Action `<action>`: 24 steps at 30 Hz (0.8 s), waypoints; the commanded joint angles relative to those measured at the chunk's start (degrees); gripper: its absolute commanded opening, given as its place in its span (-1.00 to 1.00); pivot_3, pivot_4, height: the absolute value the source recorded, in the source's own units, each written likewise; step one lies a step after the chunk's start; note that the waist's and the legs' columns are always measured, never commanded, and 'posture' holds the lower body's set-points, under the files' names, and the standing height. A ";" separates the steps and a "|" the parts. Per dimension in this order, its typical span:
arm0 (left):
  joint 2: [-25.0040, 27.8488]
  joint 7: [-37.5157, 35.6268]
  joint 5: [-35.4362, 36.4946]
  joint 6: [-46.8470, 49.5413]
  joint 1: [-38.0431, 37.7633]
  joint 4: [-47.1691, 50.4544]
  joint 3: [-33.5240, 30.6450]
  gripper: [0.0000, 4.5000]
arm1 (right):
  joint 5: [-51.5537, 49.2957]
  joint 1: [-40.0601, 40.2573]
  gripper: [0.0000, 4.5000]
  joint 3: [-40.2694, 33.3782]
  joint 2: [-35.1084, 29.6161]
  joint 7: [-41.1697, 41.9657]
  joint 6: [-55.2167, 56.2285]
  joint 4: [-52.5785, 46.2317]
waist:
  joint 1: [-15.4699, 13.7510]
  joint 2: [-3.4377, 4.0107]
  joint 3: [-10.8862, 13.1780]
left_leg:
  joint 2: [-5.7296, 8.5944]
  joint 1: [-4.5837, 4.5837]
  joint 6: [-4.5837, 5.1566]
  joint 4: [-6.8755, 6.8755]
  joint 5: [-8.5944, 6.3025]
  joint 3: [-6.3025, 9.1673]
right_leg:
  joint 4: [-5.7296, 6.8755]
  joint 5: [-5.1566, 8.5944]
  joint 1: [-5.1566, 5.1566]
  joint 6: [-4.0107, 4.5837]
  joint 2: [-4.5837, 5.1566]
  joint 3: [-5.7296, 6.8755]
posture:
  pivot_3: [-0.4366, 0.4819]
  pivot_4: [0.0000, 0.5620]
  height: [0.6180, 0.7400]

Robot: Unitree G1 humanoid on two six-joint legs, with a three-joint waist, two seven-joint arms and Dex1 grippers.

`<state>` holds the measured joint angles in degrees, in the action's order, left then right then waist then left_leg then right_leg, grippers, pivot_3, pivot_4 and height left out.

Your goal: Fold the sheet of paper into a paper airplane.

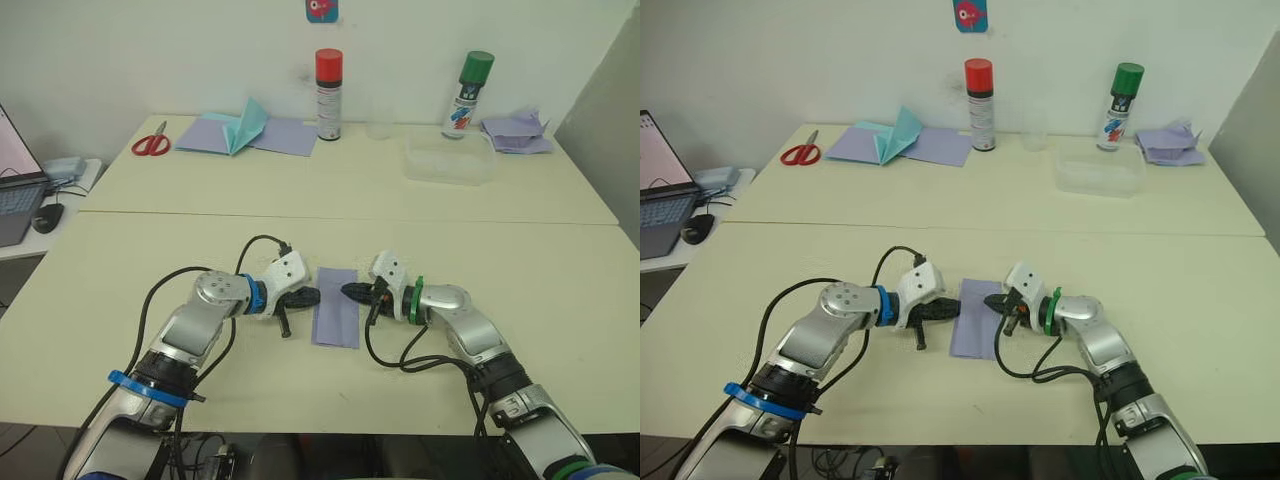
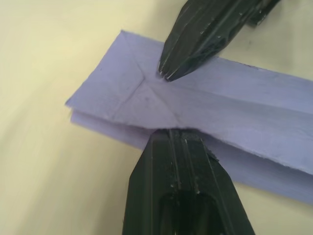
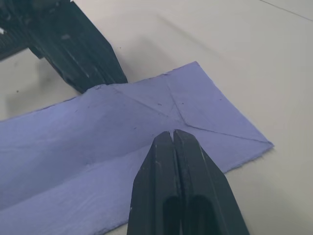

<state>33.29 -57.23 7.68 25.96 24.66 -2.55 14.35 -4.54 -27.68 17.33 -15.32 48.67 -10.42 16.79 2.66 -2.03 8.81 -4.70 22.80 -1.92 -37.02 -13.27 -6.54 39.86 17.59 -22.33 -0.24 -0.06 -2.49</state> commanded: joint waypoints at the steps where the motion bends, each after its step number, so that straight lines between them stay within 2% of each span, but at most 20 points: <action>1: 1.55 -0.85 4.15 3.55 0.09 4.27 -4.53 -1.00 | 1.94 0.31 -0.98 1.51 0.04 0.08 0.97 1.89 | 0.06 0.00 0.00 | 0.00 0.00 0.00 0.01 0.00 0.02 | 0.00 0.01 0.00 0.00 0.00 -0.01 | -0.05 -0.47 1.00; 5: 2.00 -3.11 9.39 7.28 1.76 8.92 -6.87 -1.00 | 1.42 0.73 -0.98 1.28 0.47 0.61 0.12 1.45 | 0.04 -0.02 0.01 | 0.00 0.09 -0.04 0.01 0.02 0.09 | 0.00 0.06 0.01 -0.06 0.01 -0.02 | -0.05 -0.47 1.00; 8: 0.92 -3.21 9.65 7.30 2.20 9.76 -5.17 -1.00 | 1.38 0.67 -0.98 1.14 0.42 0.75 -0.03 1.44 | 0.00 -0.01 0.01 | 0.03 0.08 -0.03 0.01 0.02 0.11 | -0.01 0.09 0.05 -0.11 0.02 -0.03 | -0.05 -0.47 1.00; 14: 1.18 -3.09 1.50 1.40 0.17 3.28 3.72 -1.00 | 1.24 1.42 -0.98 1.27 -0.36 1.58 -0.61 -0.01 | 0.02 -0.01 0.01 | 0.07 0.07 -0.03 0.04 0.01 0.10 | -0.02 0.11 0.05 -0.13 0.01 -0.06 | -0.05 -0.47 1.00; 19: 0.03 -2.74 -1.37 -3.49 0.29 -1.13 5.76 -1.00 | 0.82 3.43 -0.98 2.53 -2.18 4.64 -2.65 -4.06 | -0.54 -0.04 -0.04 | 0.05 0.10 -0.03 0.04 0.01 0.15 | -0.04 0.19 0.08 0.01 0.03 -0.08 | -0.05 -0.47 1.00; 24: -0.30 -3.53 -2.79 -5.09 0.21 -3.24 7.46 -1.00 | -2.79 7.34 -0.98 4.89 -7.57 12.89 -10.92 -12.41 | -0.88 -0.05 -0.25 | 0.06 0.07 -0.01 0.03 0.01 0.17 | -0.05 0.20 0.15 -0.01 0.06 -0.06 | -0.05 -0.47 1.00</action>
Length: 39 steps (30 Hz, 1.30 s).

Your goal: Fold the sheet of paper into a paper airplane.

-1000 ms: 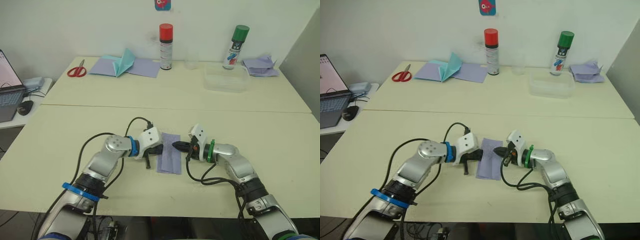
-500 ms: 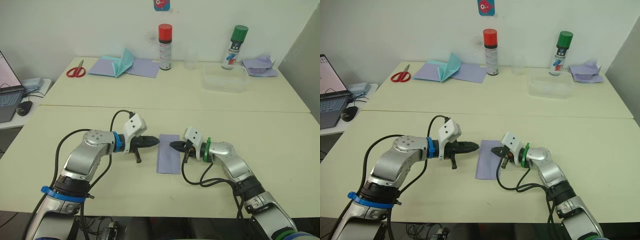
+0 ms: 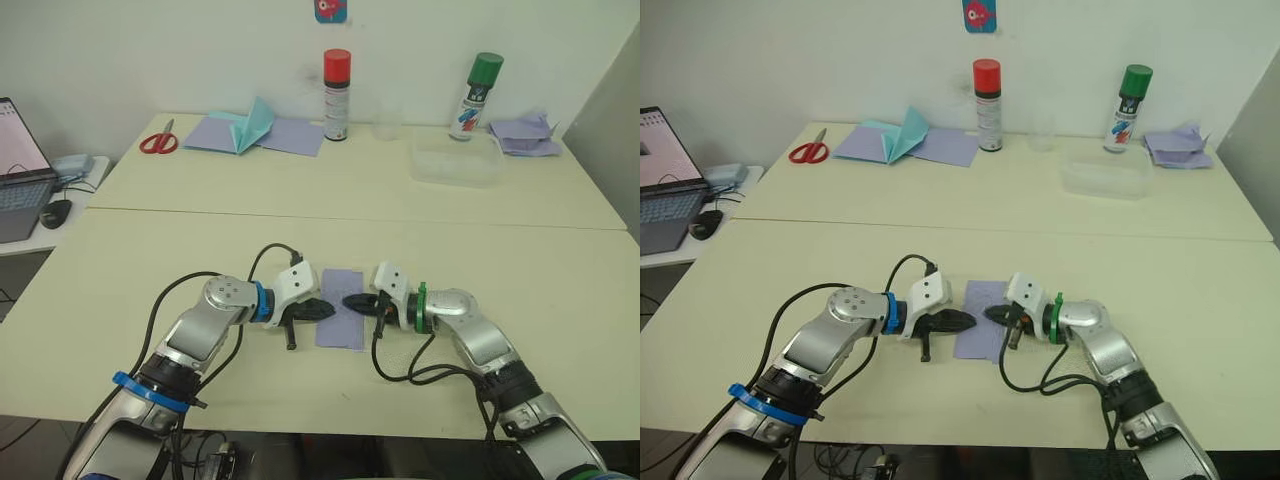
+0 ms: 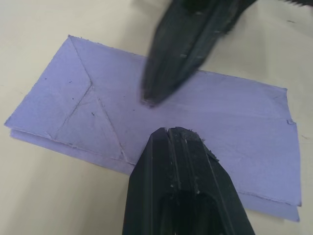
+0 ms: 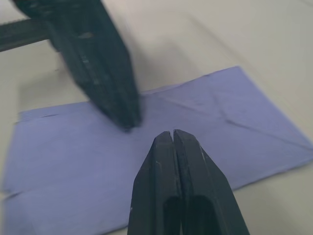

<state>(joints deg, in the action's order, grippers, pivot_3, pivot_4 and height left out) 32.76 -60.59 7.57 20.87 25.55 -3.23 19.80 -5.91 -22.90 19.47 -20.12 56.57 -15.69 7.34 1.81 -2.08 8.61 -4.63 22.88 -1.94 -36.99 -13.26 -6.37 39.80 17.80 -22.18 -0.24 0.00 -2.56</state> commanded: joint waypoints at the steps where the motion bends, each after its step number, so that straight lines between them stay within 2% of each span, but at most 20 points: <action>1: 0.16 -0.30 -2.72 -0.20 -0.70 -2.82 2.08 -1.00 | -2.01 3.16 -0.98 3.25 -3.86 6.34 -7.17 -4.31 | -0.04 -0.01 -0.13 | 0.00 0.00 0.00 0.00 0.00 0.00 | -0.01 0.00 0.00 0.00 0.00 0.00 | -0.05 -0.47 1.00; 9: -1.01 -0.58 -3.54 -1.57 0.04 -5.76 2.52 -1.00 | -6.29 7.16 -0.98 6.25 -11.08 13.04 -15.79 -12.87 | -0.14 -0.06 -0.54 | 0.03 -0.06 0.02 0.03 -0.01 0.13 | -0.19 0.02 0.17 0.00 0.00 0.06 | -0.05 -0.47 1.00; 15: -1.65 -1.06 -4.24 -2.98 0.33 -6.44 2.91 -1.00 | -13.95 4.51 -0.98 -1.78 -8.80 10.58 -18.45 -15.84 | -0.25 -0.07 -0.51 | 0.03 -0.02 0.08 0.02 -0.04 0.18 | -0.35 0.02 0.24 0.01 0.00 0.07 | -0.05 -0.47 1.00; 19: -1.20 -1.44 -4.78 -3.86 0.68 -7.13 3.06 -1.00 | -17.24 2.41 -0.98 -3.73 -9.37 11.70 -21.06 -16.53 | -0.29 -0.07 -0.50 | 0.02 0.00 0.09 0.02 -0.05 0.21 | -0.36 0.01 0.22 0.00 0.04 0.06 | -0.05 -0.47 1.00; 23: -0.72 -1.78 -5.66 -4.74 0.87 -7.68 3.29 -1.00 | -18.62 0.07 -0.98 -5.51 -6.19 9.44 -21.16 -12.63 | -0.30 -0.07 -0.50 | 0.03 0.01 0.10 0.03 -0.05 0.23 | -0.38 0.01 0.23 0.00 0.04 0.08 | -0.05 -0.47 1.00; 28: -0.56 -2.29 -6.59 -5.52 0.81 -8.25 3.66 -1.00 | -9.43 -2.37 -0.98 -3.49 -1.23 2.04 -9.16 -2.28 | -0.31 -0.07 -0.50 | 0.04 0.02 0.10 0.03 -0.05 0.21 | -0.39 0.02 0.21 0.00 0.03 0.08 | -0.05 -0.47 1.00; 31: -0.53 -2.63 -7.17 -5.94 0.59 -8.45 4.19 -1.00 | -7.22 -3.28 -0.98 -3.45 1.27 -0.43 -5.75 2.47 | -0.28 -0.06 -0.50 | 0.04 0.03 0.11 0.03 -0.06 0.16 | -0.41 0.01 0.19 0.00 0.03 0.06 | -0.05 -0.47 1.00; 35: -0.39 -3.38 -7.19 -5.44 0.49 -8.03 4.64 -1.00 | -3.26 -6.12 -0.98 -5.59 3.96 -7.72 -1.42 11.20 | -0.19 -0.05 -0.50 | 0.02 -0.01 0.11 0.03 -0.06 0.15 | -0.37 0.01 0.20 0.00 0.03 0.04 | -0.05 -0.47 1.00; 39: -0.17 -3.60 -7.55 -5.71 0.49 -8.12 4.88 -1.00 | -1.87 -7.94 -0.98 -6.71 4.69 -9.91 2.01 15.65 | -0.23 -0.05 -0.50 | 0.01 -0.01 0.13 0.04 -0.05 0.15 | -0.40 0.01 0.22 0.00 0.05 0.05 | -0.05 -0.47 1.00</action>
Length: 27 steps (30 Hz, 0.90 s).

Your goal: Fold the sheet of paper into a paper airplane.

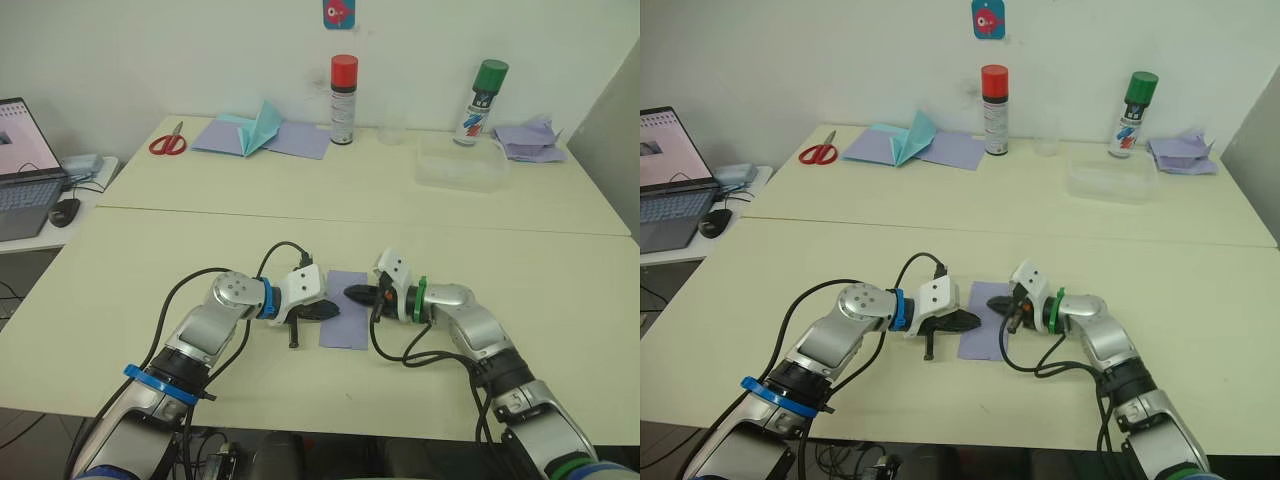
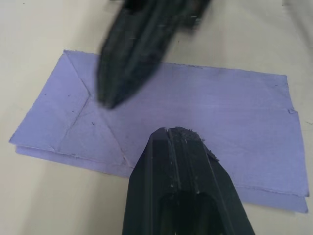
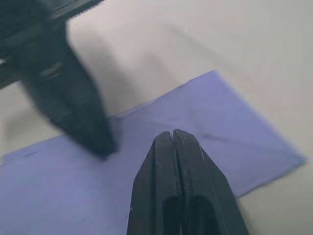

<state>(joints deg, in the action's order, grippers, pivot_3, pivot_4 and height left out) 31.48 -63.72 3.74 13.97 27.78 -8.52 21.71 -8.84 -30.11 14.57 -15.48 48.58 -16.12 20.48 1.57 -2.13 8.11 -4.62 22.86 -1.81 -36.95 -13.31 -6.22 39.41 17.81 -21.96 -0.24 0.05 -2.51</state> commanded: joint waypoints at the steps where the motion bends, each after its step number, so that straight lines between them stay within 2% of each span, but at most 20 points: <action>1: 1.20 -0.62 -3.74 1.05 -1.63 -3.02 2.94 -1.00 | 1.16 -1.32 -0.98 -2.54 0.38 -2.90 3.33 3.73 | 0.02 0.00 0.00 | 0.00 0.00 0.00 0.01 0.00 -0.01 | 0.00 0.00 0.00 0.00 0.00 -0.01 | -0.05 -0.47 1.00; 15: 0.95 -1.37 -4.12 -0.47 0.08 -5.84 2.86 -1.00 | 3.08 -3.67 -0.98 -6.48 -0.54 -6.76 12.15 11.10 | 0.07 0.01 0.00 | -0.03 -0.01 0.00 0.02 0.00 -0.02 | 0.01 0.00 0.01 0.01 0.01 -0.02 | -0.05 -0.47 1.00; 19: 0.68 -1.40 -4.13 -0.84 0.39 -6.38 2.79 -1.00 | -1.01 -2.07 -0.98 -7.70 -0.01 -1.73 13.89 5.25 | 0.07 0.03 0.01 | -0.04 0.00 0.00 0.02 0.00 -0.02 | 0.01 0.00 0.00 0.00 0.03 -0.03 | -0.05 -0.47 1.00; 23: 0.26 -1.04 -3.80 -1.38 0.61 -6.86 2.13 -1.00 | -5.68 0.86 -0.98 -7.66 -0.17 3.47 9.69 -3.14 | 0.09 0.06 0.03 | -0.06 0.01 0.00 0.06 0.00 -0.01 | 0.01 0.00 0.00 0.00 0.03 -0.02 | -0.05 -0.47 1.00; 27: -0.45 -0.42 -1.92 -2.45 0.49 -6.40 0.01 -1.00 | -3.31 4.24 -0.98 -2.77 -3.08 7.08 6.30 -9.26 | 0.01 0.06 0.03 | -0.06 0.01 0.01 0.03 0.00 0.00 | 0.00 0.00 0.01 -0.01 0.08 0.00 | -0.05 -0.47 1.00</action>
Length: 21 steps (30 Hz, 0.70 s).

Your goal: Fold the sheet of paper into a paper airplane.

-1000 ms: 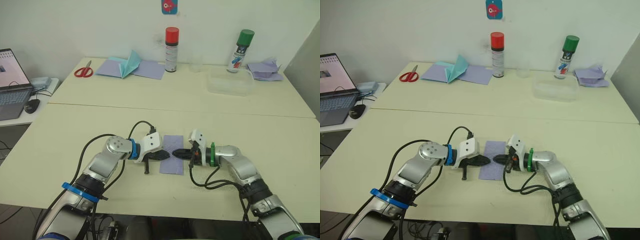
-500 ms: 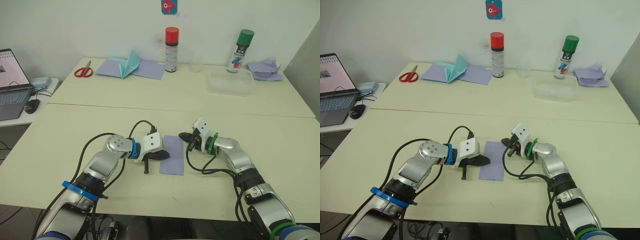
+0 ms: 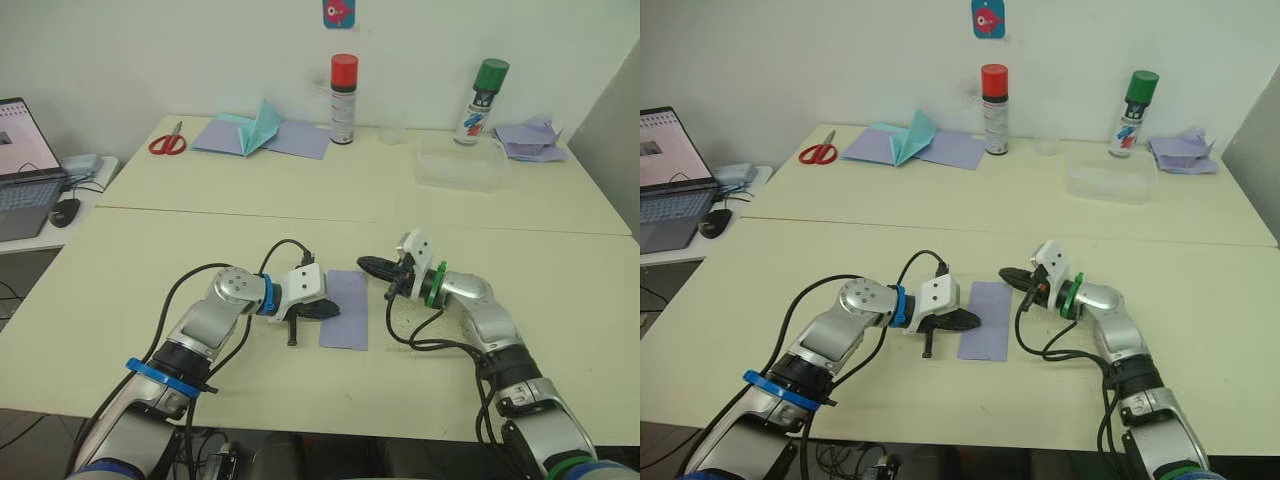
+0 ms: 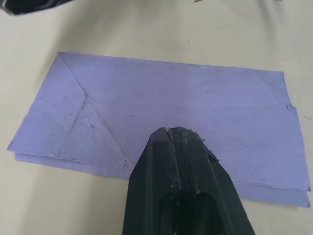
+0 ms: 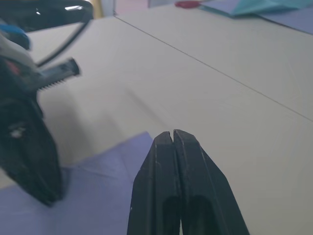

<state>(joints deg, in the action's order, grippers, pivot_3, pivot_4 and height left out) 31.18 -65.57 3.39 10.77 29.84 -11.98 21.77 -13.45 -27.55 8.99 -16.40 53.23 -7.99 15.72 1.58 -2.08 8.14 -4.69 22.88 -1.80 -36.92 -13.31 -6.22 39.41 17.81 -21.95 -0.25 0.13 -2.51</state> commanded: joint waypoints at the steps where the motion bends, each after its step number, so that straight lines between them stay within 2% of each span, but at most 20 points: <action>1: -0.24 1.94 -1.07 0.32 -1.70 -2.38 -0.94 -1.00 | 3.06 2.26 -0.98 4.23 -2.88 2.02 -2.21 -4.98 | 0.00 -0.01 0.00 | 0.01 0.00 0.00 0.00 0.00 -0.01 | -0.01 0.00 0.00 0.00 0.01 0.00 | -0.05 -0.47 1.00; 7: 2.29 1.86 5.35 5.60 -5.65 6.75 -8.11 -1.00 | 8.40 3.57 -0.98 7.84 -2.98 -2.33 -4.76 -4.37 | 0.50 0.02 0.15 | -0.04 0.12 0.00 0.07 0.00 -0.08 | 0.04 0.00 -0.25 0.01 0.01 -0.05 | -0.05 -0.47 1.00; 12: 4.88 3.11 8.48 9.56 -8.90 11.54 -12.97 -1.00 | 10.28 3.44 -0.98 9.29 -4.08 -1.48 -4.06 -3.46 | 0.47 0.02 0.20 | -0.08 0.11 -0.02 0.11 0.00 -0.06 | 0.01 0.01 -0.25 0.01 0.01 -0.02 | -0.05 -0.47 1.00; 17: 3.09 6.81 13.52 14.33 -11.13 14.27 -18.33 -1.00 | 10.03 3.23 -0.98 9.06 -3.99 -1.38 -3.72 -2.88 | 0.28 0.00 0.20 | -0.05 0.11 -0.01 0.10 -0.01 -0.08 | -0.02 0.02 -0.23 -0.02 0.03 -0.03 | -0.05 -0.47 1.00; 21: 1.74 8.28 14.66 15.79 -13.13 16.00 -18.30 -1.00 | 10.06 2.88 -0.98 9.10 -3.63 -1.28 -3.53 -2.39 | 0.28 0.00 0.21 | -0.04 0.11 0.00 0.11 -0.01 -0.07 | -0.07 0.01 -0.21 -0.01 0.04 -0.04 | -0.05 -0.47 1.00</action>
<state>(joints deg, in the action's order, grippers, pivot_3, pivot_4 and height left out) 33.09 -57.93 16.96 26.36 16.76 1.78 4.13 -4.69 -24.53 17.21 -19.86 52.21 -11.02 11.82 1.87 -2.08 8.34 -4.73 22.99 -1.81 -36.80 -13.32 -6.28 39.34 17.82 -22.17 -0.25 0.17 -2.56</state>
